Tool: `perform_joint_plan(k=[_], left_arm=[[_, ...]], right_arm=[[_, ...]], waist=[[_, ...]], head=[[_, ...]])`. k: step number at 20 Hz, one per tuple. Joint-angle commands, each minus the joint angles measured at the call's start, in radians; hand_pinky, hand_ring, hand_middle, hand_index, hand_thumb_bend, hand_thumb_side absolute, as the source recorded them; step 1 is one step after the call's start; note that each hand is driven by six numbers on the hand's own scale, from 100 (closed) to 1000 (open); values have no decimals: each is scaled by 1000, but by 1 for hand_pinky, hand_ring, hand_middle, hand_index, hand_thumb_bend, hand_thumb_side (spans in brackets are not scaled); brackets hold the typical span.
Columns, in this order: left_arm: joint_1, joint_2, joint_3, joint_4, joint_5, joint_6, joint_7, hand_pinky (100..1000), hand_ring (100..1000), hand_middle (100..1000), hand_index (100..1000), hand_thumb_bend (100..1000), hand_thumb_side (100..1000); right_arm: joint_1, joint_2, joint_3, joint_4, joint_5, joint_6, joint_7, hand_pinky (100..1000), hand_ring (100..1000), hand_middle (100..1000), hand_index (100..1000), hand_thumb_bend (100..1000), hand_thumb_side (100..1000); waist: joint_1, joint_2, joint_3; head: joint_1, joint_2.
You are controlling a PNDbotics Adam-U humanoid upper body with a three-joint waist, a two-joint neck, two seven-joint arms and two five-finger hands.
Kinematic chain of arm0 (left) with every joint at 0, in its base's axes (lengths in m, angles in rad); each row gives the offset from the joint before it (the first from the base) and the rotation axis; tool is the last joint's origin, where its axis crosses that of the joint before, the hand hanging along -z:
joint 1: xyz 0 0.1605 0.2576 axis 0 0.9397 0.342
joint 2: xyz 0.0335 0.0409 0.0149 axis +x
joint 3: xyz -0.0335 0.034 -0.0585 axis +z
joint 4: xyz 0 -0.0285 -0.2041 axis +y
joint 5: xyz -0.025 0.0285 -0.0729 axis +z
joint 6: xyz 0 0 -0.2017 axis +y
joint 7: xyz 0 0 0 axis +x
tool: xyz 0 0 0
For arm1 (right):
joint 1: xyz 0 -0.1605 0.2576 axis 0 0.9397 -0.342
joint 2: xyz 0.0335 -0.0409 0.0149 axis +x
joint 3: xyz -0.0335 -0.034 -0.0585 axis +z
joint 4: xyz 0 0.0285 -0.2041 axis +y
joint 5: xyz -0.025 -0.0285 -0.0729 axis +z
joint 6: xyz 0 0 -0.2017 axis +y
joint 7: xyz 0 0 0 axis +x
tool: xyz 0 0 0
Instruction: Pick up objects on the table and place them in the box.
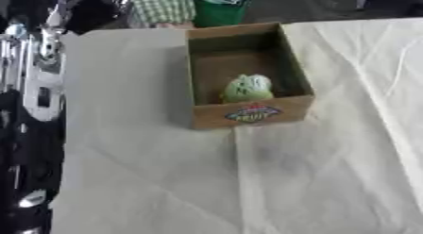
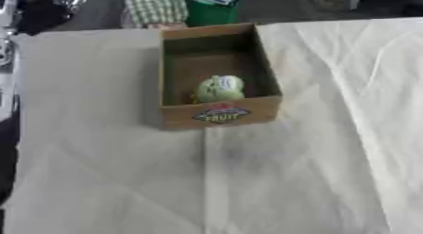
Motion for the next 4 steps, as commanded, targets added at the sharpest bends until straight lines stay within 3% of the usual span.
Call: perform_joint_plan(k=[1, 4], left_arm=[[36, 37, 35, -92, 49, 44, 49, 774, 785, 713, 914, 538, 951], [109, 54, 51, -164, 93, 89, 94, 772, 777, 709, 904, 525, 948]], right_arm=[[-3, -34, -16, -14, 12, -1, -8, 832, 715, 740, 874, 100, 549], [1, -37, -20, -14, 17, -1, -13, 832, 715, 740, 874, 100, 548]], waist=[[-3, -16, 2], [-2, -9, 6]], head=[[-5, 4], [-9, 4]])
